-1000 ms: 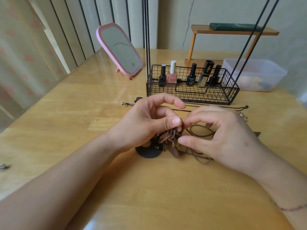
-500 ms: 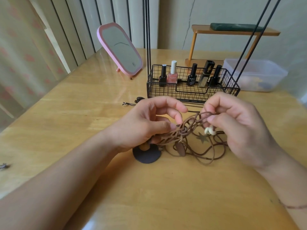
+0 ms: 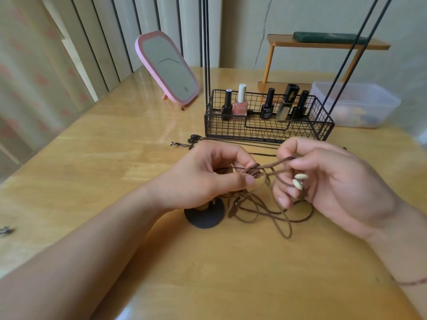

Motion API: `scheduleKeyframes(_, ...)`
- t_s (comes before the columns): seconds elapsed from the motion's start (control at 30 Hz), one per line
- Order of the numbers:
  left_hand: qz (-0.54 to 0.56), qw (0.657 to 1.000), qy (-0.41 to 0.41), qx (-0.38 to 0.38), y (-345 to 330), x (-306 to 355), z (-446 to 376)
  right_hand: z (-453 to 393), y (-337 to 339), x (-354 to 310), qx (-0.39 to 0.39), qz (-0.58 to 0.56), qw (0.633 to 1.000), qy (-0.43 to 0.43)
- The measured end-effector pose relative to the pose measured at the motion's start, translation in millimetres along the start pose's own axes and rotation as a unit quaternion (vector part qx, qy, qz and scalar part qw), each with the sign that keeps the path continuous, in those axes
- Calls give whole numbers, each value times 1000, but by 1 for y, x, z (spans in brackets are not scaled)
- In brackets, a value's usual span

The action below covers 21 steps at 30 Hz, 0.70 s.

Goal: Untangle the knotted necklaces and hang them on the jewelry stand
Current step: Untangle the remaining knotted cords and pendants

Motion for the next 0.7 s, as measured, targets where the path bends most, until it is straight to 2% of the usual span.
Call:
scheduleKeyframes(0.2,12,1000,-3,-15,-4,2,0,0,-7,7,-48,-11,998,-34)
scheduleKeyframes(0.47,27,999,21,20,3,0,0,0,10,1,29,15,999,-33)
scheduleKeyframes(0.7,73,995,50,38,8,-5,1,2,6,-2,12,43,999,-22)
Point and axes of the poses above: each hand's wrist, its own z-axis away from the middle knuckle, its own y-axis out of the back of the hand, x = y × z, the point moved 9 cm from there along -z, towards the middle knuckle, and after that the axes turned 8 degrees about -z, right-handed, at the moved point
